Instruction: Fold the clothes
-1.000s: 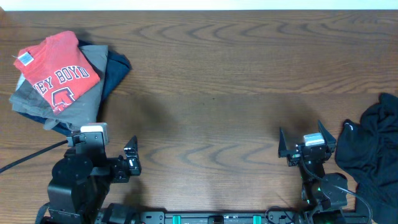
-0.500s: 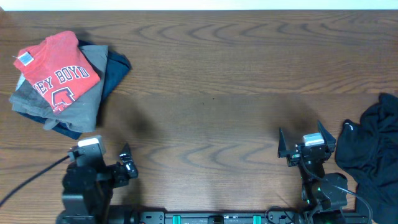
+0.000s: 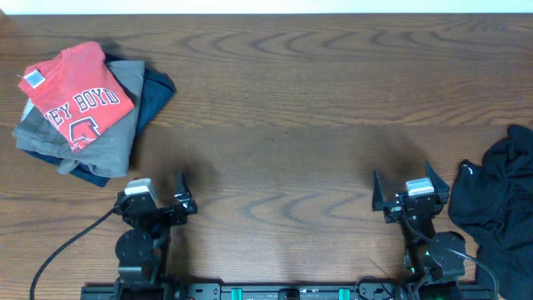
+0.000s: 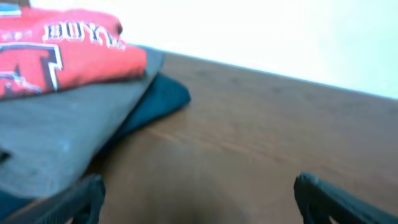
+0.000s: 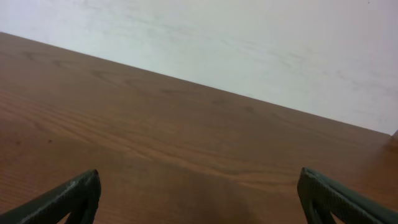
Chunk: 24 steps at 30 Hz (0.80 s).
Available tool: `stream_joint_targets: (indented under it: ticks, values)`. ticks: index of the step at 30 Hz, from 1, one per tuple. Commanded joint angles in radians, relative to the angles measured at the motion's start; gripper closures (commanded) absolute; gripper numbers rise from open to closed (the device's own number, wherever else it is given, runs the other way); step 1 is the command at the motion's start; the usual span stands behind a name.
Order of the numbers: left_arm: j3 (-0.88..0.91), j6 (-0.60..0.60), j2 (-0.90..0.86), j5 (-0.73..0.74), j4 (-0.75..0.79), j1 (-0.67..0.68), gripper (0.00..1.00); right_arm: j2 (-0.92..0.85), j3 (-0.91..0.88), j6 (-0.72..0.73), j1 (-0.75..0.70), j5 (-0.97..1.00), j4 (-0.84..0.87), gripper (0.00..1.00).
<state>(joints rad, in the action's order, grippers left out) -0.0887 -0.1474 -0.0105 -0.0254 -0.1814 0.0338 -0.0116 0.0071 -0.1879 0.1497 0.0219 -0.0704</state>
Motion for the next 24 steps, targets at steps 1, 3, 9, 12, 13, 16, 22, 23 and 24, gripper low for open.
stream_joint_targets:
  ticks: [1, 3, 9, 12, 13, 16, 22, 23, 24]
  values:
    - [0.068, 0.051, 0.009, 0.016, 0.100, -0.005, 0.02, 0.007, -0.002, 0.008, -0.009, -0.003, -0.004, 0.01]
    - [0.085, 0.070, 0.009, 0.018, 0.115, -0.005, 0.02, 0.007, -0.002, 0.007, -0.009, -0.003, -0.004, 0.01]
    - [0.085, 0.090, 0.009, 0.024, 0.109, -0.005, 0.02, 0.007, -0.002, 0.007, -0.009, -0.003, -0.004, 0.01]
    - [0.085, 0.090, 0.009, 0.032, 0.111, -0.005, 0.02, 0.007, -0.002, 0.008, -0.009, -0.003, -0.004, 0.01]
    - [0.085, 0.090, 0.009, 0.032, 0.111, -0.005, 0.02, 0.007, -0.002, 0.007, -0.009, -0.003, -0.004, 0.01]
    - [0.085, 0.090, 0.009, 0.032, 0.111, -0.005, 0.02, 0.007, -0.002, 0.007, -0.009, -0.003, -0.004, 0.01]
    - [0.085, 0.091, 0.006, 0.032, 0.111, -0.005, 0.02, 0.007, -0.002, 0.007, -0.009, -0.003, -0.004, 0.01]
    - [0.085, 0.091, 0.006, 0.032, 0.111, -0.005, 0.02, 0.007, -0.002, 0.007, -0.009, -0.003, -0.004, 0.01]
    - [0.085, 0.091, 0.006, 0.032, 0.111, -0.005, 0.02, 0.007, -0.002, 0.007, -0.009, -0.003, -0.004, 0.01]
